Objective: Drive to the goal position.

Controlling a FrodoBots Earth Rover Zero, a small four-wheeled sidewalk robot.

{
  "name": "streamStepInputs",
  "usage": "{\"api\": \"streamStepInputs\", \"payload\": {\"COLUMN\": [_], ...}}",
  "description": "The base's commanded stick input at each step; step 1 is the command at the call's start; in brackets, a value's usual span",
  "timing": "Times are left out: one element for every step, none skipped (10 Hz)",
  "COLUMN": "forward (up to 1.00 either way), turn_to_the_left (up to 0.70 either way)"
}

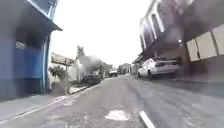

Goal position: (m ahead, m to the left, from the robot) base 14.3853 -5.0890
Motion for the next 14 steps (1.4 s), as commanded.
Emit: {"api": "streamStepInputs", "payload": {"forward": [0.50,0.50,0.50,0.50,0.50,0.50,0.50,0.50,0.50,0.50,0.50,0.50,0.50,0.50], "turn_to_the_left": [0.00,0.00,0.00,0.00,0.00,0.00,0.00,0.00,0.00,0.00,0.00,0.00,0.00,0.00]}}
